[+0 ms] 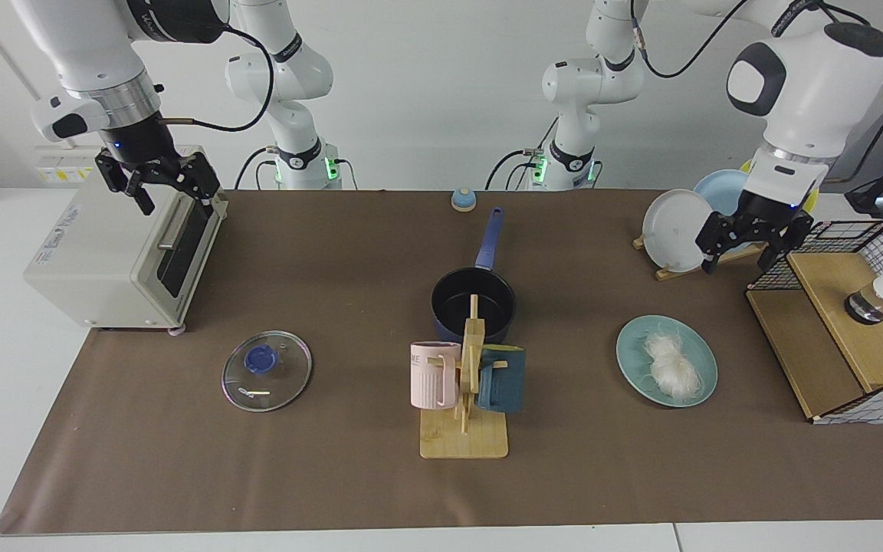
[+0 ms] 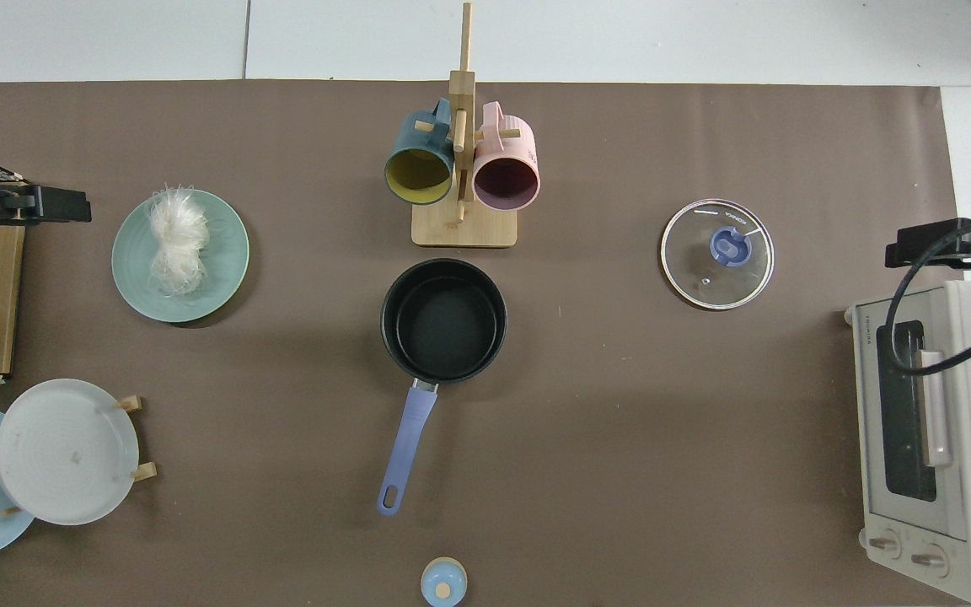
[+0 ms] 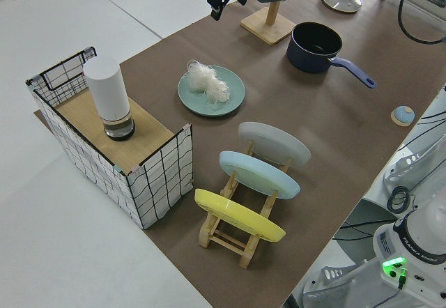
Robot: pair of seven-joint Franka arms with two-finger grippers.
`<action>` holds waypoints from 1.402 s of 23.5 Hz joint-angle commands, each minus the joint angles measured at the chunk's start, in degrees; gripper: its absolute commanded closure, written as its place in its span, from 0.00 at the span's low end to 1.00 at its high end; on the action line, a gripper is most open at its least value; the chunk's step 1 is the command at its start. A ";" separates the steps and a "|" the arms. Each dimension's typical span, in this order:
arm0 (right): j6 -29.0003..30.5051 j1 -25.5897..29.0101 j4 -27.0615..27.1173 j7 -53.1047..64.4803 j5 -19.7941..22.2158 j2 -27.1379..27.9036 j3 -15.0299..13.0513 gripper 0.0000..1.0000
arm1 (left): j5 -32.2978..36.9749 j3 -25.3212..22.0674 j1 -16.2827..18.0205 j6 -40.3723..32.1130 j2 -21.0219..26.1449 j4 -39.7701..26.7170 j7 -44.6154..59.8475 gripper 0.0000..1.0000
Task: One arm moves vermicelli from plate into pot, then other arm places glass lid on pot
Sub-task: 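Reach the left gripper down and grasp the white vermicelli on the plate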
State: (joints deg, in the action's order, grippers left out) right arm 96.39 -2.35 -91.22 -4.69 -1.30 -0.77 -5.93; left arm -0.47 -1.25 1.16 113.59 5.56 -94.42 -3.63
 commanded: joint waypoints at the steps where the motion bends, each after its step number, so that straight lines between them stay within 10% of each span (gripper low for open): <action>1: -0.51 0.15 -0.18 0.82 -1.08 -0.54 -0.14 0.00 | 0.65 0.11 0.25 3.03 4.89 0.73 0.29 0.00; 33: -0.51 0.06 -0.18 0.82 -1.08 -0.54 -0.14 0.00 | 0.56 1.08 -0.10 22.36 22.39 -3.23 10.49 0.00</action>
State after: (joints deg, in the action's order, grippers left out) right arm 96.39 -2.35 -91.22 -4.69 -1.30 -0.77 -5.93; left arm -0.47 -0.11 1.13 132.33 26.75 -96.82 5.29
